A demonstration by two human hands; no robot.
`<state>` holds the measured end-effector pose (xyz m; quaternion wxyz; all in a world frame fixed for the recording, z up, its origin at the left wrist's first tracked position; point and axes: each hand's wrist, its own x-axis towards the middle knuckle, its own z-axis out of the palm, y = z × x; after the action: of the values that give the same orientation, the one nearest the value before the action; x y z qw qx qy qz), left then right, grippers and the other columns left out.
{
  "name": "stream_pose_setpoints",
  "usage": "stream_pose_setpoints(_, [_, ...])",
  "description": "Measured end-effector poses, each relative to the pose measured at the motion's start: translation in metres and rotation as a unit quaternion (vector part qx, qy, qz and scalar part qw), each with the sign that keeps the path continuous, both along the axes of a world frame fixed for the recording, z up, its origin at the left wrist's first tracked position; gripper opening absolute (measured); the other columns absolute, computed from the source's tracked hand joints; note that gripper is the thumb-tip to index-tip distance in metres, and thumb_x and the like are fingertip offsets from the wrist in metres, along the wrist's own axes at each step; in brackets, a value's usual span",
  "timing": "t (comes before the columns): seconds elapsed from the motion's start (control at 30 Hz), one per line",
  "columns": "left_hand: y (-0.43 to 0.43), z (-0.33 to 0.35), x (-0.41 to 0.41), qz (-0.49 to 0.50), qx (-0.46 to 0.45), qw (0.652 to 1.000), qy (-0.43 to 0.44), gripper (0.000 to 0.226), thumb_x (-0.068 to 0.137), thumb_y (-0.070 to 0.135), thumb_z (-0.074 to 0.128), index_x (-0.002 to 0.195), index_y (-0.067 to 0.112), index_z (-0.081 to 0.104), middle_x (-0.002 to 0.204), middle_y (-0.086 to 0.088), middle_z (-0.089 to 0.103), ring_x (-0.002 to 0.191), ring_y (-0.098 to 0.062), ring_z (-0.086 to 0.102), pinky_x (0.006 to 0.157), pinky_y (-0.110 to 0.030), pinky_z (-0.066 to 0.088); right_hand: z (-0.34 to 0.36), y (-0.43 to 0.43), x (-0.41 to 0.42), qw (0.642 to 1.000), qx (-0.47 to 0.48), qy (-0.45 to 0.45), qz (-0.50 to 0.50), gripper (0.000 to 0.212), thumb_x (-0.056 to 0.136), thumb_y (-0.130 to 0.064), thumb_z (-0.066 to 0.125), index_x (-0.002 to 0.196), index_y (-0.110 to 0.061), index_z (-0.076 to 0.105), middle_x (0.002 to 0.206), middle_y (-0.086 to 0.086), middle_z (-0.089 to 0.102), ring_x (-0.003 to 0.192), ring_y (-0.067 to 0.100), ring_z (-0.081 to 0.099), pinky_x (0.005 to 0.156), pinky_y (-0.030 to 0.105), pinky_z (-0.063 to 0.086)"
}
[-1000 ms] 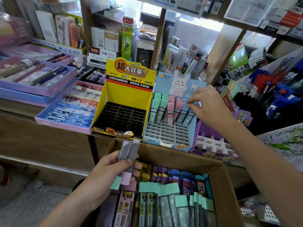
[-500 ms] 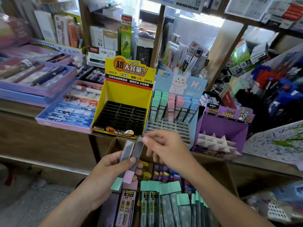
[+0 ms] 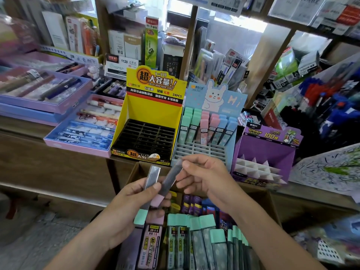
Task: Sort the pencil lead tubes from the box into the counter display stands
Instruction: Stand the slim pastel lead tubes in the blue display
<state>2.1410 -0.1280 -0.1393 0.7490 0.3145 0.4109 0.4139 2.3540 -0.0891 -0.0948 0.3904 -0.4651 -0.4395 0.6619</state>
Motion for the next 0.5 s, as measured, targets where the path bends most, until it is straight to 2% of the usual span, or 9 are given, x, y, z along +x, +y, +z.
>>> stream_pose_setpoints(0.1, [0.001, -0.001, 0.0, 0.008, 0.022, 1.0, 0.006, 0.027, 0.088, 0.022, 0.066, 0.111, 0.017, 0.079, 0.098, -0.016, 0.075, 0.078, -0.018, 0.07, 0.058, -0.026, 0.054, 0.007, 0.0, 0.008, 1.0, -0.003, 0.027, 0.013, 0.039, 0.093, -0.029, 0.068, 0.114, 0.004, 0.066, 0.088, 0.026, 0.074, 0.074, 0.03, 0.077, 0.06, 0.03, 0.063])
stream_pose_setpoints(0.2, [0.002, -0.003, 0.001, 0.023, 0.05, 0.998, 0.01, 0.029, 0.086, 0.013, 0.066, 0.113, 0.012, 0.078, 0.089, -0.013, 0.066, 0.069, -0.014, 0.057, 0.053, -0.024, 0.043, 0.012, -0.001, 0.013, 1.0, 0.0, -0.002, 0.031, 0.039, 0.094, -0.035, 0.067, 0.106, 0.001, 0.07, 0.09, 0.028, 0.073, 0.074, 0.031, 0.076, 0.061, 0.03, 0.063])
stream_pose_setpoints(0.37, [0.005, -0.005, -0.002, 0.056, 0.062, 0.996, -0.01, 0.037, 0.08, 0.002, 0.069, 0.114, 0.014, 0.077, 0.072, -0.004, 0.053, 0.058, -0.011, 0.043, 0.049, -0.021, 0.037, 0.01, -0.004, 0.018, 0.993, 0.006, -0.096, 0.075, 0.018, 0.088, -0.008, 0.079, 0.101, 0.0, 0.069, 0.093, 0.03, 0.074, 0.073, 0.03, 0.075, 0.063, 0.028, 0.062])
stream_pose_setpoints(0.5, [0.006, -0.005, -0.003, 0.069, 0.079, 0.995, 0.001, 0.045, 0.077, 0.002, 0.073, 0.119, 0.016, 0.075, 0.069, -0.005, 0.051, 0.053, -0.011, 0.04, 0.046, -0.02, 0.038, 0.007, -0.006, 0.017, 0.975, 0.036, -0.18, 0.129, 0.031, 0.086, -0.008, 0.082, 0.114, -0.007, 0.068, 0.092, 0.019, 0.077, 0.076, 0.024, 0.073, 0.069, 0.029, 0.06])
